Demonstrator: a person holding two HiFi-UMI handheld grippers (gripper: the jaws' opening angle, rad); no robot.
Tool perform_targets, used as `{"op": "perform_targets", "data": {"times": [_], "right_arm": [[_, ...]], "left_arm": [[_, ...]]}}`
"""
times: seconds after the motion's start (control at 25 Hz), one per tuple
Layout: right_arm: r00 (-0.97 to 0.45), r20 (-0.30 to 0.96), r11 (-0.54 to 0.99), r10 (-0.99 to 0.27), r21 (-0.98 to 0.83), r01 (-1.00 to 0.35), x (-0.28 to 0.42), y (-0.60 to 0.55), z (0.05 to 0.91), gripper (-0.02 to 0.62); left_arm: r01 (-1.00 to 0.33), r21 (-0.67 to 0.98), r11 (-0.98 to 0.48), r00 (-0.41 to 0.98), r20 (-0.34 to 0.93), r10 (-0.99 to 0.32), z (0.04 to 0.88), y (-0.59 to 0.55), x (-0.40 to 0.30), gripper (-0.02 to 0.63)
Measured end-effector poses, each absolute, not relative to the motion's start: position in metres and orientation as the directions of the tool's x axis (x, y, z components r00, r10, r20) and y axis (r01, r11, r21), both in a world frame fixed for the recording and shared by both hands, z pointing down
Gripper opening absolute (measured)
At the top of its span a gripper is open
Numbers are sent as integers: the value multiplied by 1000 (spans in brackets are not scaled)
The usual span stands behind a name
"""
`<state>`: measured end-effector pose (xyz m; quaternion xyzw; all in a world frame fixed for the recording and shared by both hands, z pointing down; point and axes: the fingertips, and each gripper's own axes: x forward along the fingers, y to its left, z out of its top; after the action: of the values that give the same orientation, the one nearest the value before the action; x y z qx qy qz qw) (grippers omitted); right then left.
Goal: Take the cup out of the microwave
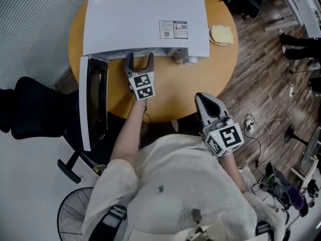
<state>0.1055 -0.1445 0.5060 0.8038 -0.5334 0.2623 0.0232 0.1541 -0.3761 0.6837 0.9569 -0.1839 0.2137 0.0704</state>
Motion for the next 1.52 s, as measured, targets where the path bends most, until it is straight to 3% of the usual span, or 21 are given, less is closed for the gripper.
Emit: {"op": "perform_targets", "data": {"times": [0.76,0.88,1.52], "right_arm": [[331,495,-497,-804,-253,-830,122,-124,528,8],[331,495,-499,-803,-255,-828,124,-123,529,8],[315,484,-474,-816,-250,-844,117,-124,526,8]], "left_arm": [[-429,7,-903,804,460,-378,712,-409,195,334],[-433,-11,-901,796,464,-389,713,-410,195,282],[-394,-9,-919,818,452,-355,702,-394,188,270]]}}
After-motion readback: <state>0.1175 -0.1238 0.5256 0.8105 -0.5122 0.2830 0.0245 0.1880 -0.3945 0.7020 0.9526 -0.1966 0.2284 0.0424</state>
